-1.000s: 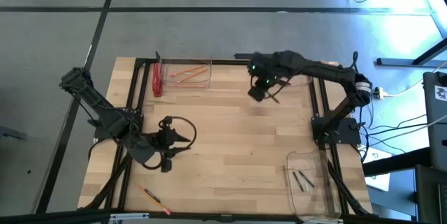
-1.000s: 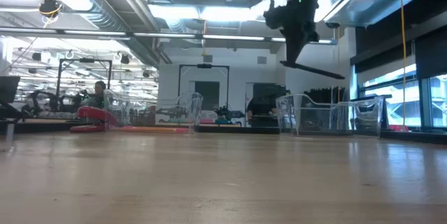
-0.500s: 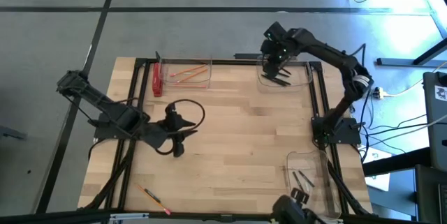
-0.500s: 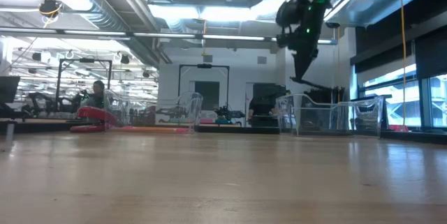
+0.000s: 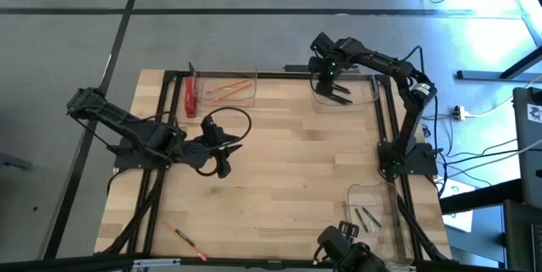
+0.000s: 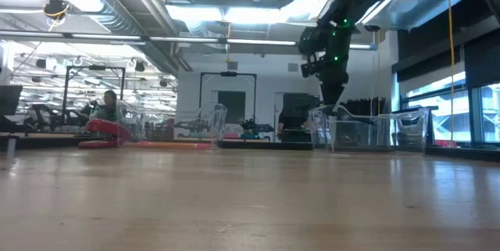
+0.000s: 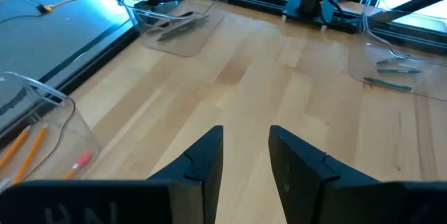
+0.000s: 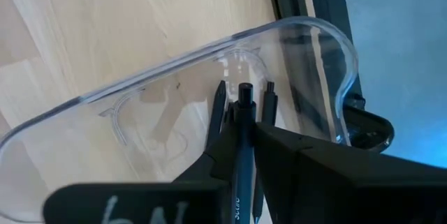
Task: Sort crayons/erasers/pens/pencils in bins
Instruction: Put the black pen into the top right transparent bin
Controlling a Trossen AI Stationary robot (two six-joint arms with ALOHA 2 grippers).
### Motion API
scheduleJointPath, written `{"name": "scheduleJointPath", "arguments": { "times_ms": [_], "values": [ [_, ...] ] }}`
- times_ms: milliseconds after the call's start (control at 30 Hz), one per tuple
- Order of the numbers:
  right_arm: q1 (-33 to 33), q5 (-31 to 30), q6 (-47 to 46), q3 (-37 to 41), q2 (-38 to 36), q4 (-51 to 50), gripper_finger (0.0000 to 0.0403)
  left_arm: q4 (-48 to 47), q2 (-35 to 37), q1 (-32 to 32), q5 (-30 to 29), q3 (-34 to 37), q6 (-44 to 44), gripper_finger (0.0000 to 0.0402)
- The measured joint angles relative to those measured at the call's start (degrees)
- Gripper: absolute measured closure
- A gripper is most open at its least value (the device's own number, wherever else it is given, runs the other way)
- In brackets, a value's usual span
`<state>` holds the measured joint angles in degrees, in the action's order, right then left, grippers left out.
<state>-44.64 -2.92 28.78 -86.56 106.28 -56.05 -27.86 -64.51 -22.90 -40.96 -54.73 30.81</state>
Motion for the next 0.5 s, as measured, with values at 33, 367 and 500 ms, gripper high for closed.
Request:
{"name": "scheduleJointPath", "arguments": {
  "times_ms": [33,367,500],
  "values": [
    [0.0,0.0,0.0,0.0,0.1,0.0,0.0361,0.0,0.0,0.0,0.1,0.0,0.0,0.0292],
    [0.0,0.0,0.0,0.0,0.3,0.0,0.0346,0.0,0.0,0.0,0.2,0.0,0.0,0.0292],
    [0.0,0.0,0.0,0.0,0.3,0.0,0.0307,0.0,0.0,0.0,1.5,0.0,0.1,0.0292]
  ]
}}
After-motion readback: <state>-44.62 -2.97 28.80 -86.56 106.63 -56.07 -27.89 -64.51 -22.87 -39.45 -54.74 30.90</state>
